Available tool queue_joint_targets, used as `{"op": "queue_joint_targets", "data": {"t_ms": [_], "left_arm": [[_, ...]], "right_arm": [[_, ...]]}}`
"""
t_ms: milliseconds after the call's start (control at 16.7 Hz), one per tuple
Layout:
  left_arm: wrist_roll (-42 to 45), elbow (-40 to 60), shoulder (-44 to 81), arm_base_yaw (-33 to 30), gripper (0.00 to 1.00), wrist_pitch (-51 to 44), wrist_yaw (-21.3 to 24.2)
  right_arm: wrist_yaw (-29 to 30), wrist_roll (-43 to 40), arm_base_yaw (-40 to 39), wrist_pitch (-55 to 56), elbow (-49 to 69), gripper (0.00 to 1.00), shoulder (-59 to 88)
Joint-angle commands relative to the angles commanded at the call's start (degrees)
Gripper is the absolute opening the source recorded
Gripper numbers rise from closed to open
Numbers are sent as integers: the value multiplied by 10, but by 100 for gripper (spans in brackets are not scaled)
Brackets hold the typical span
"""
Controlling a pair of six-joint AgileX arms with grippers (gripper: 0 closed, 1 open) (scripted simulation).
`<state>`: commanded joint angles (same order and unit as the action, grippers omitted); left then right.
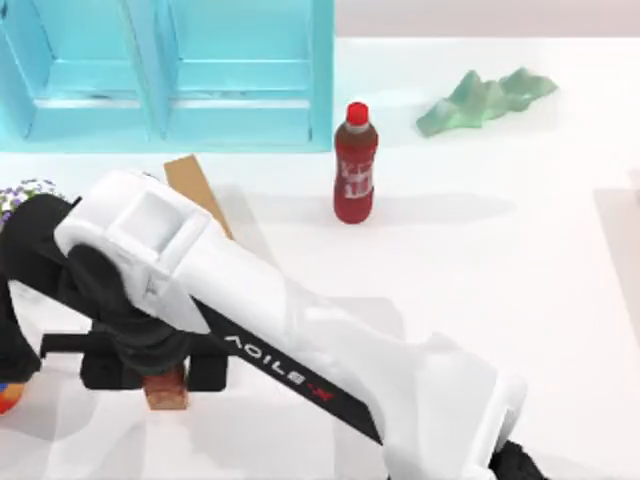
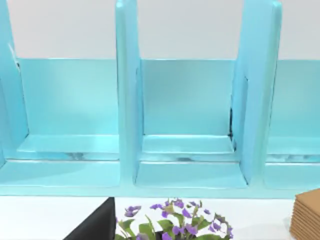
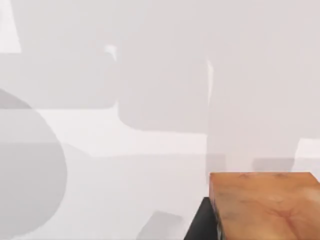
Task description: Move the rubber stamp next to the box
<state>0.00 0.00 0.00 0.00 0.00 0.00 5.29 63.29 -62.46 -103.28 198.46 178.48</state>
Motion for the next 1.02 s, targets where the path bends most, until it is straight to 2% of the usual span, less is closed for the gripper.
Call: {"op": "queue_joint_targets", "data": {"t_ms": [240, 600, 780, 1020], "left_arm": [[0, 0, 0, 0, 100, 0, 0], [0, 0, 0, 0, 100, 0, 0], [0, 0, 0, 0, 100, 0, 0], [0, 0, 0, 0, 100, 0, 0]], "right_arm": [[-1, 0, -1, 2, -61, 0, -57], [-3, -5, 3, 2, -70, 0, -65], [-14, -50, 43, 3, -122, 0, -103], [-35, -152, 141, 21, -258, 0, -199]]}}
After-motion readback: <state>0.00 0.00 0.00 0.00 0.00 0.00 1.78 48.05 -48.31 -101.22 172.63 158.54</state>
